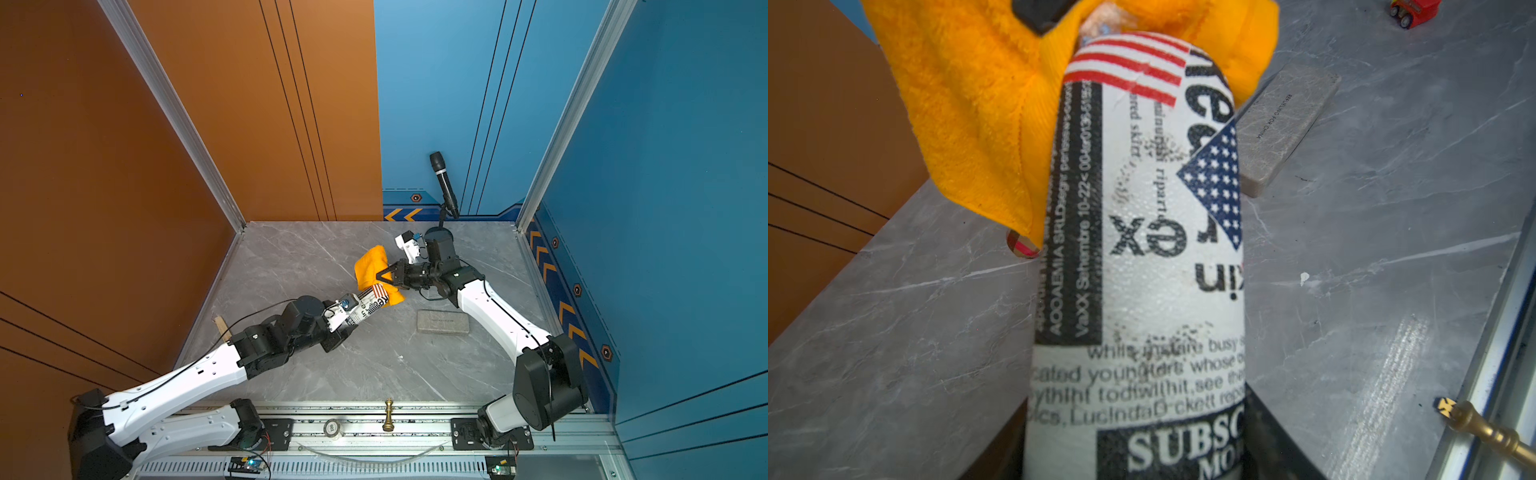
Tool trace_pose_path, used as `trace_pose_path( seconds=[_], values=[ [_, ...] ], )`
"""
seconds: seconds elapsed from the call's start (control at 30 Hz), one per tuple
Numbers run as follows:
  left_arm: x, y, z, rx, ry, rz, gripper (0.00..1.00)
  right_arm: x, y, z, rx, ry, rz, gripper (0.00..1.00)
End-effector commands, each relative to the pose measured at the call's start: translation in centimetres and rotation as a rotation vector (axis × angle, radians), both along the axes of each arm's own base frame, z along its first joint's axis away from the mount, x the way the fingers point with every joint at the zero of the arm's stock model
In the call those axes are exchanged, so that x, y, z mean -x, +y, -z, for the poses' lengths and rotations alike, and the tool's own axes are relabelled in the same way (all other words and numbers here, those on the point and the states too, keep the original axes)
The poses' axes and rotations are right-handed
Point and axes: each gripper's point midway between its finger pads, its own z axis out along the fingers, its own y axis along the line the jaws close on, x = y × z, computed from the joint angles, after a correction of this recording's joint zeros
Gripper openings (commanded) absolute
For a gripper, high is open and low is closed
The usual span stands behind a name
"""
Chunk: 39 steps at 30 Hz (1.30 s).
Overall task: Wipe the eyeglass case
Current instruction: Wipe the dirt from the eyeglass case.
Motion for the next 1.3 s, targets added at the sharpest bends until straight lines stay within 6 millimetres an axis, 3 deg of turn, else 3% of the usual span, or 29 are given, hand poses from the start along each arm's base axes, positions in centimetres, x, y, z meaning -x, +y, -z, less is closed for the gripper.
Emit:
trace_pose_path(
  seconds=[0.0,0.17,0.3,0.43,0.53,0.67,0.73,0.83,0.97,1.13,1.27],
  values=[
    [-1.6,1.1,-2.3,0.135,-0.022,-0.1,0.4,2.6,-0.3,-0.4,0.0,0.036,-0.032,0.0],
    [-1.5,2.3,-1.9,0.217,0.037,-0.135,0.4,4.0,-2.6,0.4,0.049,0.054,-0.01,0.0],
    [-0.9,2.8,-2.2,0.268,0.07,-0.13,0.4,3.0,-5.8,-0.1,0.047,0.02,0.078,0.0],
    [-0.1,3.2,-2.0,0.332,0.163,-0.118,0.42,2.1,-7.1,-0.6,0.091,-0.038,0.115,0.0],
    [0.0,2.9,-2.9,0.566,0.338,-0.09,0.42,1.2,-7.5,-1.0,0.133,-0.092,0.141,0.0],
    [-1.4,2.5,-7.8,0.896,0.413,-0.019,0.41,1.6,-5.2,-3.1,0.145,-0.219,0.087,0.0],
    [-1.8,2.1,-10.4,1.001,0.425,0.043,0.41,2.6,-2.7,-5.5,0.045,-0.284,0.027,0.0],
    [-1.8,1.0,-12.6,1.082,0.485,0.121,0.41,5.0,0.9,-7.8,-0.034,-0.383,-0.069,0.0],
    [-0.7,-0.9,-13.9,1.099,0.569,0.211,0.41,8.0,4.9,-9.9,-0.126,-0.507,-0.185,0.0],
    [1.0,-2.7,-13.5,1.089,0.67,0.262,0.42,4.8,5.0,-12.0,-0.186,-0.556,-0.137,0.0],
    [2.4,-3.3,-14.4,1.102,0.689,0.32,0.43,0.9,3.0,-12.5,-0.176,-0.572,-0.068,0.0]
  ],
)
